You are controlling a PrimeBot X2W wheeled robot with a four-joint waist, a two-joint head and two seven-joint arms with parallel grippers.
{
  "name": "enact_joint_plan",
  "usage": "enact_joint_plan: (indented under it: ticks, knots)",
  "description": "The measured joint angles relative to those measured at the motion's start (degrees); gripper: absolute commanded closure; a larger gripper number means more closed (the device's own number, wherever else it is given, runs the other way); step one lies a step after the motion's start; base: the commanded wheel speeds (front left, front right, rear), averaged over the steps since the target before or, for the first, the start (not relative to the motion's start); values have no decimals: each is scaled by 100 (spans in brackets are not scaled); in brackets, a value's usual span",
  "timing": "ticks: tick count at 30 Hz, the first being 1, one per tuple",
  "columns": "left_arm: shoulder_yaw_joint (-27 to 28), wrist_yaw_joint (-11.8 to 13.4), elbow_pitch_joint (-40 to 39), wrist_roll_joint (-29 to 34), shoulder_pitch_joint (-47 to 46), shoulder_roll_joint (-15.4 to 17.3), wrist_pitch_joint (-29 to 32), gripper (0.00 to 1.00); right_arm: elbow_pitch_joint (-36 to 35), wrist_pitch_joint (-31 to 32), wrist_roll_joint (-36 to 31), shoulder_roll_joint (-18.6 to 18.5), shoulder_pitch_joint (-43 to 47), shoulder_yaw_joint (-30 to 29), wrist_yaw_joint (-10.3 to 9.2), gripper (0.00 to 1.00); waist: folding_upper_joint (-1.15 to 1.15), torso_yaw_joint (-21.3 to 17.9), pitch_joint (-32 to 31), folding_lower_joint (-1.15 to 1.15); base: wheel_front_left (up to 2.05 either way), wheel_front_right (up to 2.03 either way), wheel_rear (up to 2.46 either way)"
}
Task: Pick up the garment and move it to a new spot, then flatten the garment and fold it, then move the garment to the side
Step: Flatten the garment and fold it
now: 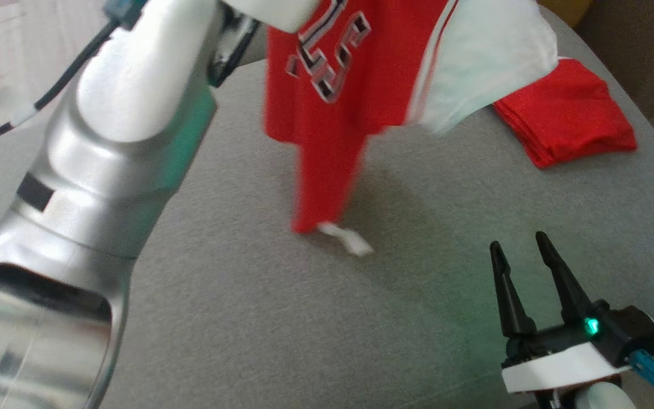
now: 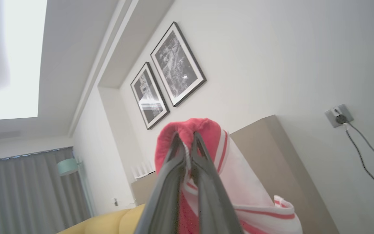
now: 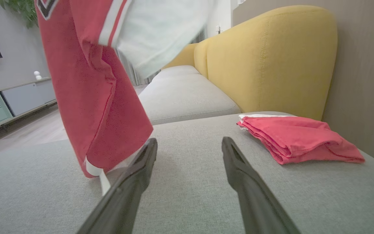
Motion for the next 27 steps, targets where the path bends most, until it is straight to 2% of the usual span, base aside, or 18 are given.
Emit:
enact_joint_plan:
  ticks: [3, 5, 8, 13, 15, 18, 22, 27]
  knots:
    - [98, 99, 51, -20, 208, 179, 1, 100, -10, 0, -2, -8, 99, -68, 0, 0, 0, 170, -45, 0, 0, 0, 0]
    - [183, 200, 105, -160, 746, 334, 1, 100, -13, 0, -3, -16, 119, -45, 0, 0, 0, 297, -63, 0, 0, 0, 0]
    - [328, 370, 196, -482, 2047, 549, 8, 100, -36, 0, -20, -26, 131, -70, 0, 0, 0, 504, -74, 0, 0, 0, 0]
    - [787, 813, 62, -889, 4342, 904, 27, 100, -68, 0, -63, -67, 144, -158, 0, 0, 0, 825, -4, 0, 0, 0, 0]
    - [1116, 1016, -221, -971, 5305, 937, 27, 100, -80, 0, -112, -86, 146, -209, 0, 0, 0, 992, 65, 0, 0, 0, 0]
    - [1329, 1123, -455, -983, 5974, 921, 27, 100, -79, 0, -111, -125, 148, -242, 0, 0, 0, 1145, 107, 1, 0, 0, 0]
    - [1634, 1162, -692, -925, 6530, 825, 27, 100, -75, 0, -138, -169, 207, -263, 0, 0, 0, 1317, 94, 1, 0, 0, 0]
    - [1759, 1206, -824, -757, 6864, 669, 27, 100, -34, 0, -162, -170, 288, -248, 0, 0, 0, 1422, -25, 0, 0, 0, 0]
